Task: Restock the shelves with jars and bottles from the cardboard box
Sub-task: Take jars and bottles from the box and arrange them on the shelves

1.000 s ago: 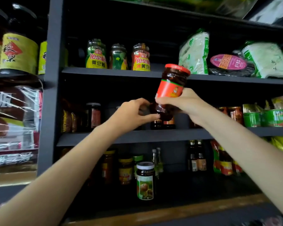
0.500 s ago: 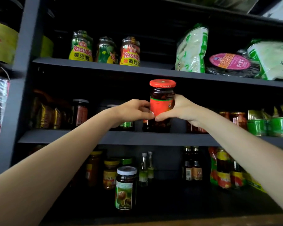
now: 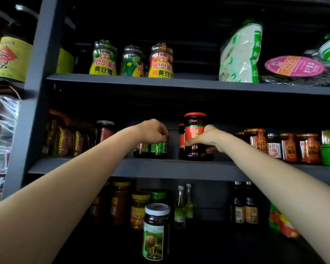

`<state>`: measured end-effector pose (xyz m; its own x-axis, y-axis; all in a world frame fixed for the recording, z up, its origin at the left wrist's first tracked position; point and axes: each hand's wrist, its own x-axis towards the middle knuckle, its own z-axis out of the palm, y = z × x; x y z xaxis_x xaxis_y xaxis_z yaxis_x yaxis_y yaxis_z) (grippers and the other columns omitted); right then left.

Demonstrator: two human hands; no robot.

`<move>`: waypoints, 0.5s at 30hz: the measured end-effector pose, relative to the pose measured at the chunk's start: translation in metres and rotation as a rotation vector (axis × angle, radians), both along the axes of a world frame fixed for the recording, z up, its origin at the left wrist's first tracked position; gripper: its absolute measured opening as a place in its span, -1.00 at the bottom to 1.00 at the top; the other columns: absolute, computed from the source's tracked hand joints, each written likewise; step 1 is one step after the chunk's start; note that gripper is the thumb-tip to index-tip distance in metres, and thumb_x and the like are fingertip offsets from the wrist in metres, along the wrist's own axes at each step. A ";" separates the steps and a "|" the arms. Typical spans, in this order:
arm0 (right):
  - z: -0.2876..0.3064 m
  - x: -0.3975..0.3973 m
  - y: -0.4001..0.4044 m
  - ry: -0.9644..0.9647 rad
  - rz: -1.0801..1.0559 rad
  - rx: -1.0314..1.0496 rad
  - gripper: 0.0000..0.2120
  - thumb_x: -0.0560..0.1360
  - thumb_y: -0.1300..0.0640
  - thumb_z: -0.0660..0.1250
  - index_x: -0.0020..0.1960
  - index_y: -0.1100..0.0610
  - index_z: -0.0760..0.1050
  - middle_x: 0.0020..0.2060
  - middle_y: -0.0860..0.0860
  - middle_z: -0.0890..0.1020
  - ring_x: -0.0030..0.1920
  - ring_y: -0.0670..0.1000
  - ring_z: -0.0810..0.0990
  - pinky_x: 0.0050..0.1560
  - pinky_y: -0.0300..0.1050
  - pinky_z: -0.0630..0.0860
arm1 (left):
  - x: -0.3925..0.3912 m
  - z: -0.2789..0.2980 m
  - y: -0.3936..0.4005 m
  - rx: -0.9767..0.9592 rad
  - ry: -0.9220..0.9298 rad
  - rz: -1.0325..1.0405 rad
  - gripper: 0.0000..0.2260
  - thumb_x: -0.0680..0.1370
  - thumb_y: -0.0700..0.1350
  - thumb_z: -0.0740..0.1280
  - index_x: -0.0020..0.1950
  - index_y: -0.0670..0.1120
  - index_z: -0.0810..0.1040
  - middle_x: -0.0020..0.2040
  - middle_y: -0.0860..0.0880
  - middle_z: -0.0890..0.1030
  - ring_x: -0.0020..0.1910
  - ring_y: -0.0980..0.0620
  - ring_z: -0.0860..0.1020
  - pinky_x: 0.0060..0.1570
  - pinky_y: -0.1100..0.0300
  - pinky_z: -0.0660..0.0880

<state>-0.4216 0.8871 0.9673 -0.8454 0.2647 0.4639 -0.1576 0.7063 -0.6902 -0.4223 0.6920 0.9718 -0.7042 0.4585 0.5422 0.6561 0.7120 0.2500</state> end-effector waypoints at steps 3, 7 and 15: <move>0.004 -0.004 0.003 -0.026 -0.006 0.065 -0.29 0.19 -0.08 0.58 0.23 0.16 0.42 0.11 0.09 0.56 0.07 0.07 0.57 -0.12 -0.09 0.58 | -0.007 -0.001 0.007 -0.140 -0.010 0.051 -0.65 0.54 -0.15 0.28 0.33 -0.09 0.45 0.25 -0.08 0.52 0.17 -0.03 0.50 0.12 0.21 0.41; 0.019 0.011 0.016 -0.060 0.017 0.086 -0.67 0.38 0.07 0.49 0.00 0.18 0.44 -0.05 0.13 0.56 -0.13 0.04 0.60 -0.10 -0.07 0.62 | -0.004 0.004 0.022 -0.297 -0.105 0.018 -0.53 0.56 -0.13 0.25 0.47 0.00 0.25 0.46 -0.01 0.30 0.42 0.02 0.29 0.31 0.23 0.23; 0.008 0.015 0.013 -0.184 0.097 0.108 -0.69 0.45 0.31 0.39 0.17 0.27 0.44 -0.03 0.21 0.51 -0.16 0.11 0.63 -0.10 -0.10 0.62 | -0.015 0.011 0.041 -0.272 -0.449 -0.162 -0.44 0.58 -0.25 0.20 0.52 0.06 0.09 0.53 0.03 0.12 0.51 0.04 0.07 0.46 0.11 0.06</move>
<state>-0.4064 0.9005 0.9750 -0.9375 0.1355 0.3205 -0.1064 0.7655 -0.6346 -0.4370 0.7332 0.9824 -0.7477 0.6621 0.0515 0.6341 0.6887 0.3515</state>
